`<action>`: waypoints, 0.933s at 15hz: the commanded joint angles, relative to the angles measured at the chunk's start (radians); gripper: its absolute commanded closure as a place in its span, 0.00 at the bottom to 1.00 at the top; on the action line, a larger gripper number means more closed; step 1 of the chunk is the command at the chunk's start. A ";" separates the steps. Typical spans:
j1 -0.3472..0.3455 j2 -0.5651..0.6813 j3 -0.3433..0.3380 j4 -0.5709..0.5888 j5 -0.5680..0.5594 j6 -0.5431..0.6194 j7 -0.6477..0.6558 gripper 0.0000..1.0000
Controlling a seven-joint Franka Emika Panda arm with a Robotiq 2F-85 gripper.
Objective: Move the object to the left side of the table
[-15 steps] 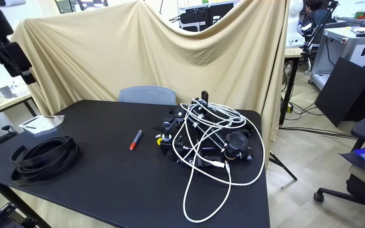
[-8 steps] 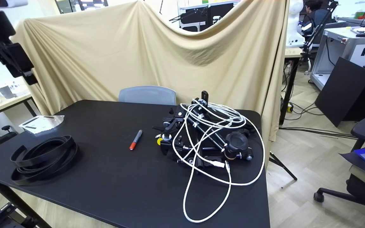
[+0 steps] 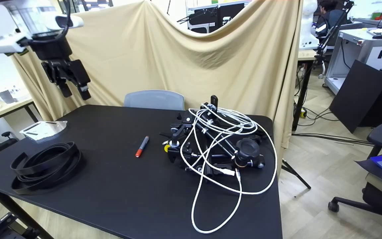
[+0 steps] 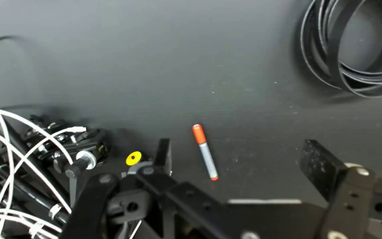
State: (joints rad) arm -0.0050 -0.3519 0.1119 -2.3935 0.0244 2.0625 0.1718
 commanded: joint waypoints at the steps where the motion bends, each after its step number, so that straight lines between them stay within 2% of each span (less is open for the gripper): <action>1: 0.006 0.178 -0.009 0.134 -0.133 -0.034 -0.098 0.00; 2: 0.006 0.210 -0.002 0.157 -0.184 -0.014 -0.091 0.00; 3: 0.014 0.130 -0.019 0.074 -0.125 0.001 -0.069 0.00; 5: 0.017 0.169 -0.021 0.090 -0.131 0.005 -0.071 0.00; 8: 0.017 0.163 -0.019 0.083 -0.136 0.013 -0.064 0.00; 14: 0.006 0.320 -0.052 0.113 -0.160 0.375 -0.162 0.00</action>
State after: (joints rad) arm -0.0019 -0.1281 0.0888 -2.3190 -0.1190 2.3272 0.0673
